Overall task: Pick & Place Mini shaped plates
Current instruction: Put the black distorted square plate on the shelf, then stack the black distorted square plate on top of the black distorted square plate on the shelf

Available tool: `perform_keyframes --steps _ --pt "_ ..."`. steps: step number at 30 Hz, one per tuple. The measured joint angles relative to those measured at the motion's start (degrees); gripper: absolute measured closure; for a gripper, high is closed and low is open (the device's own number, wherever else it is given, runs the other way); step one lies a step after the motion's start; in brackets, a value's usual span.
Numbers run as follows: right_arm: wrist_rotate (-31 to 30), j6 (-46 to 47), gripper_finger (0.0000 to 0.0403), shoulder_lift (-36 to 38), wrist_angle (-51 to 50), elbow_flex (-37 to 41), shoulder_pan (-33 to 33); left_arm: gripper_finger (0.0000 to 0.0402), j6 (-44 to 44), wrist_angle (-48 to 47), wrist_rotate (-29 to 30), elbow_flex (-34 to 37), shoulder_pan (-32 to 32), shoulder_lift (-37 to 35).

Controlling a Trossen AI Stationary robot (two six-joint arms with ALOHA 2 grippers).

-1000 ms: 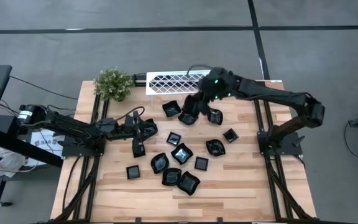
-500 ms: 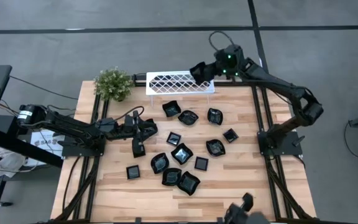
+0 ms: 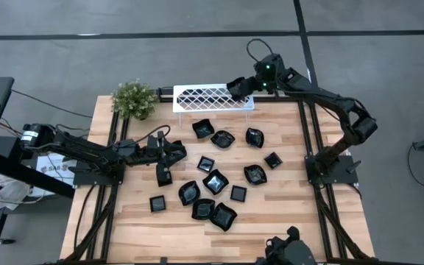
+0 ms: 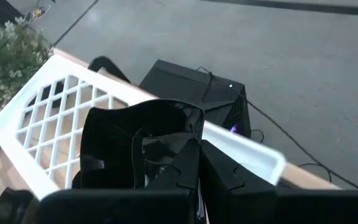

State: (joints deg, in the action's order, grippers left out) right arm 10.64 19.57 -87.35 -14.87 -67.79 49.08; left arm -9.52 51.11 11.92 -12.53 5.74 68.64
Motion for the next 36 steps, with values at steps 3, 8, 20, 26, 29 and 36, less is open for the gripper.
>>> perform_keyframes --steps 3,8,20,26,29,36 --pt "0.01 0.0 0.04 0.0 -0.75 0.0 -0.3 0.0229 -0.48 0.02 0.0 0.0 0.0 0.0" --pt "-0.06 -1.31 0.04 0.0 -2.72 0.0 -0.2 0.0229 -1.49 0.09 0.0 0.0 0.0 0.0" --pt "-0.09 -3.64 0.0369 0.0 -3.34 0.0 -0.22 0.0229 -1.51 0.31 0.0 0.0 0.0 0.0" --pt "-0.14 -3.67 0.0323 0.0 -2.71 0.0 -0.22 0.0229 -2.23 0.35 -0.01 0.0 0.0 0.0" --pt "-0.24 -4.71 0.0311 0.21 -1.97 0.0 -0.18 0.0229 -2.37 0.35 0.0 0.0 0.0 0.0" --pt "-8.54 -9.32 0.0304 5.82 -1.18 0.02 -1.16 0.0229 2.03 0.35 0.0 0.02 -0.04 0.0"
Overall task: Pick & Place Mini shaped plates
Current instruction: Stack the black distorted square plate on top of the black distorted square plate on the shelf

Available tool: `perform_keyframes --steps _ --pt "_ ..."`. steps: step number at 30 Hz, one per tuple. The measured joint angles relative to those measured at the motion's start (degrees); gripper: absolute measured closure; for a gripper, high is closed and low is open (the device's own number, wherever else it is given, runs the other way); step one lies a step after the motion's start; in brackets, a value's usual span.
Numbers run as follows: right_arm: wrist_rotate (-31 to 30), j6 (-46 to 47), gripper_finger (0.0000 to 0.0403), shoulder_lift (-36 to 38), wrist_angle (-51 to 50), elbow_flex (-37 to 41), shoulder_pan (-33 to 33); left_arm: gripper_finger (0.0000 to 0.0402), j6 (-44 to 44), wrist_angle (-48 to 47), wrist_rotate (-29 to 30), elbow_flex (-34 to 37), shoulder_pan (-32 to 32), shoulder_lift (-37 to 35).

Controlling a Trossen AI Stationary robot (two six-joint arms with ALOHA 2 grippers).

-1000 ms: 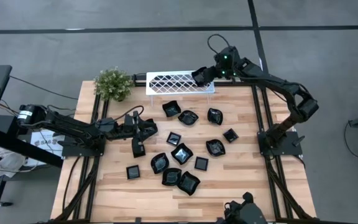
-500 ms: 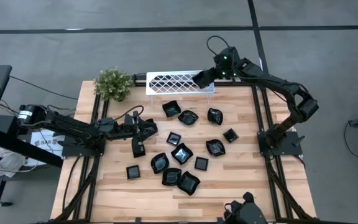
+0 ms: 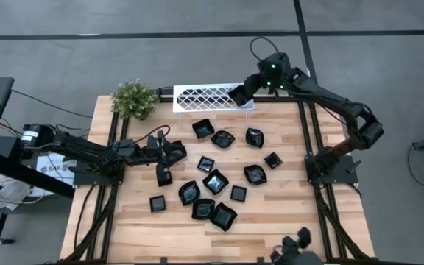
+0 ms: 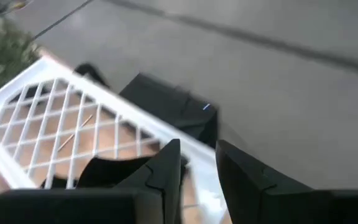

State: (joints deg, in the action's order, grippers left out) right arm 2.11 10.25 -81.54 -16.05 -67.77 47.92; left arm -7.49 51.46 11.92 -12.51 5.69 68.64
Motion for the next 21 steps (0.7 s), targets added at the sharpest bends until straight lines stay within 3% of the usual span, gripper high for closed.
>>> perform_keyframes --steps 6,14,19,21 --pt "-8.4 -5.25 0.0304 10.79 1.99 2.41 -4.89 0.0229 -0.08 0.0 -0.02 1.17 0.0 0.0" --pt "-8.87 -8.47 0.0305 24.63 10.58 15.35 -18.9 0.0229 -8.68 0.47 -2.29 6.32 1.49 0.04" --pt "-8.89 -12.12 0.0305 28.54 18.8 24.19 -27.93 0.0229 -2.77 5.2 -1.76 4.33 1.53 0.0" --pt "-8.85 -14.43 0.0305 28.84 21.64 26.56 -30.87 0.0229 -2.33 4.49 -5.13 2.61 0.95 0.06"
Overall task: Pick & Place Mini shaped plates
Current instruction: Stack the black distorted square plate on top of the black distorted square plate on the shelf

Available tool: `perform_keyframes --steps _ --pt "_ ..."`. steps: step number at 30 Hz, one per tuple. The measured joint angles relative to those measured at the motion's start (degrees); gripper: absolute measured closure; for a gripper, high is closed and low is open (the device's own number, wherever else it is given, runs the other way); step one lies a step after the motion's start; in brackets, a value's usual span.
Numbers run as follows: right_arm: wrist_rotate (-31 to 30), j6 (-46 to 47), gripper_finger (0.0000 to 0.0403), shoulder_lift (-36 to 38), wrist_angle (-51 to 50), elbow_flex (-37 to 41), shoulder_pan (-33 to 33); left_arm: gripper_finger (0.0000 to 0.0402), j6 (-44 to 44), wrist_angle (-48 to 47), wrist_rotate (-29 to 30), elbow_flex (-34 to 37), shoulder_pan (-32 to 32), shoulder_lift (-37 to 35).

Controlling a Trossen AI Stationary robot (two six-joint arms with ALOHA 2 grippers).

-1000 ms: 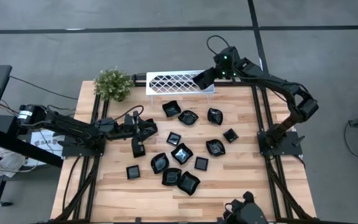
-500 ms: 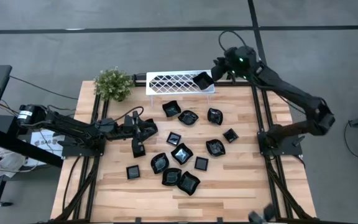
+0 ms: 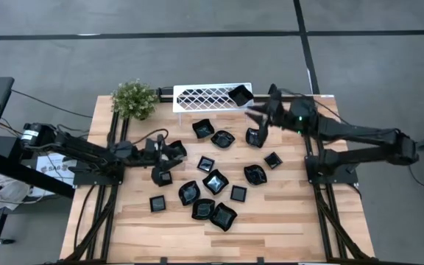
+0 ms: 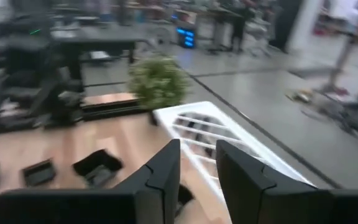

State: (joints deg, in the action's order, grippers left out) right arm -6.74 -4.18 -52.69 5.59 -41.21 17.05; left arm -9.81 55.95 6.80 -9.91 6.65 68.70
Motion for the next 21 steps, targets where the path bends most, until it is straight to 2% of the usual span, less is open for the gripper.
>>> perform_keyframes --steps 3,6,12,17,21 --pt "-0.02 -3.35 0.0305 -0.48 3.69 2.66 -3.48 0.0229 0.34 -2.49 -7.8 -4.14 -3.32 0.1" --pt "0.0 -4.37 0.0305 -1.85 3.37 3.07 -6.1 0.0229 0.54 -10.52 -12.74 -9.76 -7.02 0.06" --pt "-0.33 -5.38 0.0305 -2.94 -0.18 3.08 -10.47 0.0229 4.1 -24.28 -14.55 -17.22 -10.5 0.01" --pt "-0.76 -1.58 0.0305 -2.71 -6.85 3.06 -13.92 0.0229 7.51 -25.19 -14.57 -18.06 -10.28 -0.25" --pt "-0.79 -0.48 0.0305 -3.52 -8.55 3.03 -18.24 0.0229 7.7 -27.19 -13.84 -18.06 -8.66 -0.17"
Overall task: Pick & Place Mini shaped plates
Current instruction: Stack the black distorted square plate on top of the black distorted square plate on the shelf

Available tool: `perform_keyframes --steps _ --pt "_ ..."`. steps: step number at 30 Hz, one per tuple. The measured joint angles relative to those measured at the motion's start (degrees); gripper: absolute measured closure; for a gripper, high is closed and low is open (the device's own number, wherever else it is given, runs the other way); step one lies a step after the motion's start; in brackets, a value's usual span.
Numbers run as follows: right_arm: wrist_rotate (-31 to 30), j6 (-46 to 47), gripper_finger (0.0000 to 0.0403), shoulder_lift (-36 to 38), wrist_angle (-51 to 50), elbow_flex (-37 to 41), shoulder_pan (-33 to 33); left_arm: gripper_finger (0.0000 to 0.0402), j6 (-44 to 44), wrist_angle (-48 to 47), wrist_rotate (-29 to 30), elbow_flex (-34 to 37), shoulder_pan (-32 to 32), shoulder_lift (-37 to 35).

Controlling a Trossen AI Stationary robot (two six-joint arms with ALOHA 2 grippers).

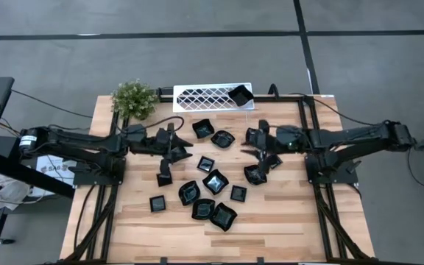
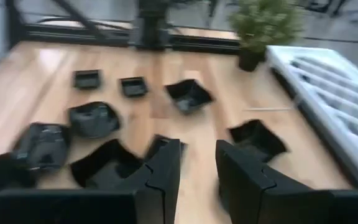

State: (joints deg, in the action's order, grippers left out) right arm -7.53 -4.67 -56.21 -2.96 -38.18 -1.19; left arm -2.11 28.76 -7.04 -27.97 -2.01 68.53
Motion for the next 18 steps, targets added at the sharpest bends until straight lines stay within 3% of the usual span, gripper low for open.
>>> perform_keyframes --steps 5,8,18 --pt "-2.77 -1.09 0.0305 -2.73 -4.66 -1.87 -5.28 0.0229 3.6 -0.13 0.38 0.0 4.33 0.0" --pt "-5.11 3.53 0.0305 -5.61 -6.96 -4.29 -6.83 0.0229 3.04 -2.24 2.37 0.01 7.36 0.44" --pt "-4.37 17.33 0.0305 -24.11 -13.69 -13.52 -11.01 0.0229 -0.76 -12.0 7.45 0.04 14.5 0.66"
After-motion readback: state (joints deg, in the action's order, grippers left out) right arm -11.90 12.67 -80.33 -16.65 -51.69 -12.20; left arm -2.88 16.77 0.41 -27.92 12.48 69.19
